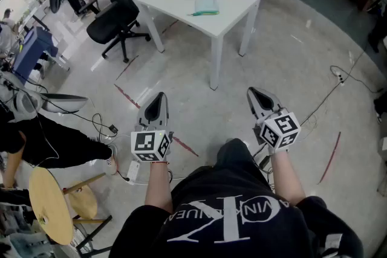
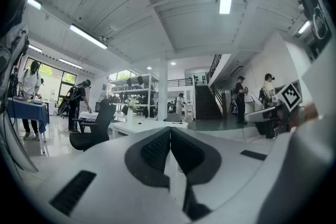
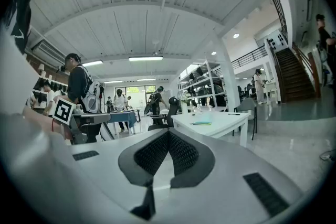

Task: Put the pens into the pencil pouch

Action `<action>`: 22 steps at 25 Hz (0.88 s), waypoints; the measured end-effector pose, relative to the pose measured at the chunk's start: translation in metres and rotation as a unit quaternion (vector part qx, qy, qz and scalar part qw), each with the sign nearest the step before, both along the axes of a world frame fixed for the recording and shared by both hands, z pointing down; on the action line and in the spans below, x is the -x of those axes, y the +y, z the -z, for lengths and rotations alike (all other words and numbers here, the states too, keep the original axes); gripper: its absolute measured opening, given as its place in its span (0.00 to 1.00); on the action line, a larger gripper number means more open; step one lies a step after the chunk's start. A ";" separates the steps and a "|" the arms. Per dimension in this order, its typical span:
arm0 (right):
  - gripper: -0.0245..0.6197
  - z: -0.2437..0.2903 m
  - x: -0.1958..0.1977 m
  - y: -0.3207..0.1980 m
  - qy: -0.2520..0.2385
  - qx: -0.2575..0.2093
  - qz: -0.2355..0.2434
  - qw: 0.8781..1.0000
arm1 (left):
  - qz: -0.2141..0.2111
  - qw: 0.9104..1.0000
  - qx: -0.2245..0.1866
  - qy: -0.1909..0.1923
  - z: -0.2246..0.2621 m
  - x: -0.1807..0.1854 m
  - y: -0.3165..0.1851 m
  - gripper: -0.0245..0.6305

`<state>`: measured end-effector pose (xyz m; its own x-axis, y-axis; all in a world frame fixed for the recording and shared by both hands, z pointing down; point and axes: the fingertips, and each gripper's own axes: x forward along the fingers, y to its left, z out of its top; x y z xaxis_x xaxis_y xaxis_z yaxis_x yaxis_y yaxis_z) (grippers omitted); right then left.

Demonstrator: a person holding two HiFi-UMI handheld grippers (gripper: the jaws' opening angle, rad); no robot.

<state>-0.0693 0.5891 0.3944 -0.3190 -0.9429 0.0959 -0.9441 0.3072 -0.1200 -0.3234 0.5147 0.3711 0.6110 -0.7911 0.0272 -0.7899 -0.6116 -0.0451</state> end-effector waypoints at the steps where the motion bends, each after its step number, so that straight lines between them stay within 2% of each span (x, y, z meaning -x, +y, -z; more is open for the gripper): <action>1: 0.05 0.000 0.002 -0.001 0.002 0.000 0.003 1.000 | 0.002 1.000 0.001 0.002 0.000 0.002 0.000 0.04; 10: 0.05 0.000 0.003 -0.009 0.004 0.004 0.004 1.000 | 0.014 1.000 0.006 0.017 0.001 0.012 -0.009 0.04; 15: 0.05 -0.004 -0.008 -0.008 -0.008 0.012 -0.025 1.000 | 0.003 0.999 0.017 0.045 0.000 0.010 -0.009 0.04; 17: 0.11 -0.005 -0.010 -0.007 -0.013 0.013 -0.028 0.999 | -0.006 0.998 0.024 0.057 -0.003 0.007 -0.008 0.04; 22: 0.20 -0.012 -0.016 -0.004 -0.022 0.024 -0.034 0.999 | -0.017 0.998 0.038 0.055 -0.013 0.002 -0.014 0.08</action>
<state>-0.0530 0.5853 0.4061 -0.2584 -0.9574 0.1289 -0.9562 0.2345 -0.1753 -0.3257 0.5007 0.3840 0.6398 -0.7683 0.0172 -0.7664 -0.6363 0.0877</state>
